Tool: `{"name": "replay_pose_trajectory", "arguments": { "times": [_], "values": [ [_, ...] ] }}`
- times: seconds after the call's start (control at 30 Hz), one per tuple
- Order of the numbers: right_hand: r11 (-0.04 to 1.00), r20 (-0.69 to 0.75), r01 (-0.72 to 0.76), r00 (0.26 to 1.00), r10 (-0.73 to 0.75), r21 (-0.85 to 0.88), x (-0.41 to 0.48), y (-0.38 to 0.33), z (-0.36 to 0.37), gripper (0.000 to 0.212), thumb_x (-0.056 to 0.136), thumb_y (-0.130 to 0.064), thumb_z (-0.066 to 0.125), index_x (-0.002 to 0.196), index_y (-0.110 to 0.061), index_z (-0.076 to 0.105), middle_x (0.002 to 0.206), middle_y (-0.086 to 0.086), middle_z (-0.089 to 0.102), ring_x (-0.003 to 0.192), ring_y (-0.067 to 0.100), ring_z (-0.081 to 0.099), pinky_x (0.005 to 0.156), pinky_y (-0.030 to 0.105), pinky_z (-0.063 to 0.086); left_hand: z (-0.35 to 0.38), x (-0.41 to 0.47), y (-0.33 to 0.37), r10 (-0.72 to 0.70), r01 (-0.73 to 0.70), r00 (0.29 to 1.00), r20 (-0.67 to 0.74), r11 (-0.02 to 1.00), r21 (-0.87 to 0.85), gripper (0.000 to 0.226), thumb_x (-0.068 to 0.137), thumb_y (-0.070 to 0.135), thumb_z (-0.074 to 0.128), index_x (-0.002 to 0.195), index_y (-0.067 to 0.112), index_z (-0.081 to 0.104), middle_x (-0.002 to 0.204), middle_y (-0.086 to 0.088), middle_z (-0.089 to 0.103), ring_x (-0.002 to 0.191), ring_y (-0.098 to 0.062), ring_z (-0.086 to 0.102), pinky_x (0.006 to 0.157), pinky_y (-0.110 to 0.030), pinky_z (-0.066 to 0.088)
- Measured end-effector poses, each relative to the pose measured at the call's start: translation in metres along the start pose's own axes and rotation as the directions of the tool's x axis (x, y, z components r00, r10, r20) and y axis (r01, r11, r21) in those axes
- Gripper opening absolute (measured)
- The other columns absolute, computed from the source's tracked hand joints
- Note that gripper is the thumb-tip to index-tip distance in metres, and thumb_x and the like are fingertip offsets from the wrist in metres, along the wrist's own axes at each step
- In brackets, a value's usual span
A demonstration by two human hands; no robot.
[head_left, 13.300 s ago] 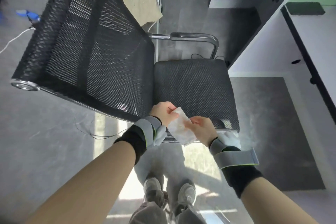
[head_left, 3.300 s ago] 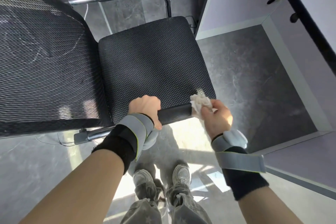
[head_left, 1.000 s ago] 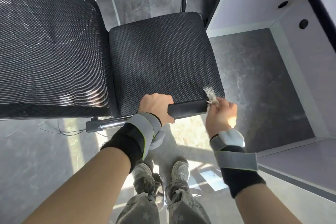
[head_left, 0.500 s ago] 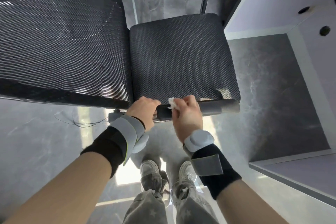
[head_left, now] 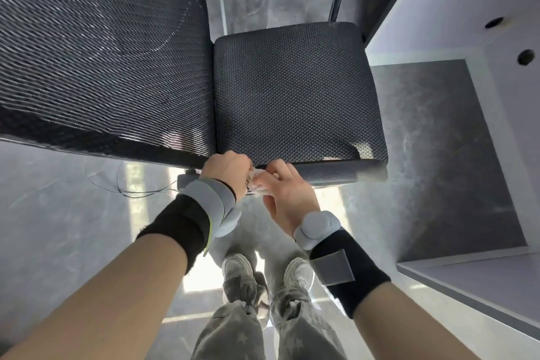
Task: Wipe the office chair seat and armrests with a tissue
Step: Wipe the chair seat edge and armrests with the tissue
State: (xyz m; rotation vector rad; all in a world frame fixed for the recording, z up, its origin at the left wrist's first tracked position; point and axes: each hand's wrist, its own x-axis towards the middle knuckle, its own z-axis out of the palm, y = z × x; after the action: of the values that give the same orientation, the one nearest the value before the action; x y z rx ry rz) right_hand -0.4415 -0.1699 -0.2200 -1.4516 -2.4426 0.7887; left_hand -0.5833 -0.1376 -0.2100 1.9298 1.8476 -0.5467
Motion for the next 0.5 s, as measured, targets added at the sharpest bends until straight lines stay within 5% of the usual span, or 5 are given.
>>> {"name": "replay_pose_trajectory", "arguments": {
  "times": [0.23, 0.37, 0.5],
  "values": [
    [0.995, 0.004, -0.099, 0.995, 0.099, -0.029, -0.018, 0.034, -0.015, 0.02, 0.076, -0.009, 0.062, 0.093, -0.019, 0.057, 0.099, 0.003, 0.052, 0.081, 0.02, 0.054, 0.052, 0.029, 0.05, -0.013, 0.007, 0.003, 0.056, -0.063, 0.995, 0.086, 0.994, 0.084, 0.014, 0.084, 0.026, 0.057, 0.072, 0.02, 0.056, 0.089, -0.004, 0.068, 0.088, -0.029, 0.066, 0.07, -0.03, 0.047],
    [0.959, -0.024, -0.252, 0.966, 0.257, 0.13, -0.027, 0.059, -0.026, 0.021, 0.077, -0.007, 0.064, 0.096, -0.016, 0.067, 0.105, 0.009, 0.056, 0.085, 0.025, 0.056, 0.069, 0.029, 0.047, -0.017, 0.01, 0.009, 0.039, -0.055, 0.991, 0.129, 0.991, 0.12, 0.013, 0.086, 0.029, 0.058, 0.083, 0.019, 0.066, 0.086, -0.005, 0.065, 0.088, -0.03, 0.066, 0.071, -0.032, 0.049],
    [0.943, -0.063, -0.306, 0.947, 0.316, 0.13, -0.028, 0.072, -0.037, 0.016, 0.073, -0.011, 0.067, 0.089, -0.015, 0.065, 0.097, 0.005, 0.054, 0.072, 0.023, 0.057, 0.059, 0.024, 0.045, -0.021, 0.013, 0.014, 0.038, -0.068, 0.987, 0.159, 0.98, 0.188, 0.021, 0.082, 0.033, 0.062, 0.094, 0.017, 0.067, 0.089, -0.004, 0.067, 0.09, -0.029, 0.067, 0.076, -0.034, 0.053]
  ]
}}
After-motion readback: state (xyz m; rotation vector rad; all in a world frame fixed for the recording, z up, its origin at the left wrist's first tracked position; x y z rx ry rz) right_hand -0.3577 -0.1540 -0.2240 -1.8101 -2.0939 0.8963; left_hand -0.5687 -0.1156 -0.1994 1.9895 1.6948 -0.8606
